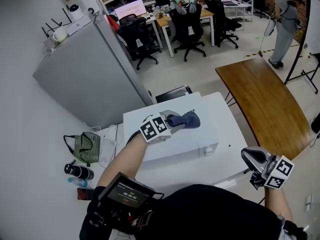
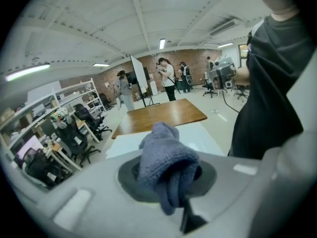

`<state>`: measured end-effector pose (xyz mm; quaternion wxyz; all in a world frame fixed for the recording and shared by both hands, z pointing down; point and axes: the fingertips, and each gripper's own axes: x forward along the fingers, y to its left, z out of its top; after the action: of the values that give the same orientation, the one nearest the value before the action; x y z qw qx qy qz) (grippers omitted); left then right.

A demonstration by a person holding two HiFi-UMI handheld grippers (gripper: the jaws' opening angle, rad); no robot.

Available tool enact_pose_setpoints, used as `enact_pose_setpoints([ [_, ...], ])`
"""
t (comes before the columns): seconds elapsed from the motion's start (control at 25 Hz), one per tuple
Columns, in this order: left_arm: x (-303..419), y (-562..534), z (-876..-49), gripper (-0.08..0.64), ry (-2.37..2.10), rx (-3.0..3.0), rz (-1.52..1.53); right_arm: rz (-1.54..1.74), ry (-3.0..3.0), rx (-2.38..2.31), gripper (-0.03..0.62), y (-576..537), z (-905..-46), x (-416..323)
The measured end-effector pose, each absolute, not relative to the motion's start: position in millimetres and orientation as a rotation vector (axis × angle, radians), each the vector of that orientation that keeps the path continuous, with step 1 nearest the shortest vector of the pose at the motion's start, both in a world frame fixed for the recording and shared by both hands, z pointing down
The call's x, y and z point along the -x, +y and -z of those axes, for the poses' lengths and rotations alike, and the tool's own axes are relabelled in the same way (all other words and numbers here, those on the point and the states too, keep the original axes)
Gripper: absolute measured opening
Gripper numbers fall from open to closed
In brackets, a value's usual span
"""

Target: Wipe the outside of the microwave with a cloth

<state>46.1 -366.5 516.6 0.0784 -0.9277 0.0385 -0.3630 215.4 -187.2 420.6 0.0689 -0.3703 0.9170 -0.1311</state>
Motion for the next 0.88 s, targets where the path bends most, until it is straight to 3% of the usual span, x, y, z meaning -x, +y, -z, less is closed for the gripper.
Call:
enact_pose_setpoints([
  [0.24, 188, -344, -516, 0.058, 0.368, 2.749, 1.129, 0.327, 2.862, 0.961, 0.005, -186, -396, -89],
  [0.4, 266, -325, -546, 0.058, 0.41, 2.772, 1.14, 0.337, 2.907, 0.95, 0.005, -174, -393, -25],
  [0.64, 234, -321, -560, 0.058, 0.345, 2.782, 1.086, 0.338, 2.898, 1.043, 0.005, -157, -386, -22],
  [0.88, 121, -321, -563, 0.058, 0.233, 2.741, 1.133, 0.323, 2.817, 1.131, 0.005, -136, -392, -110],
])
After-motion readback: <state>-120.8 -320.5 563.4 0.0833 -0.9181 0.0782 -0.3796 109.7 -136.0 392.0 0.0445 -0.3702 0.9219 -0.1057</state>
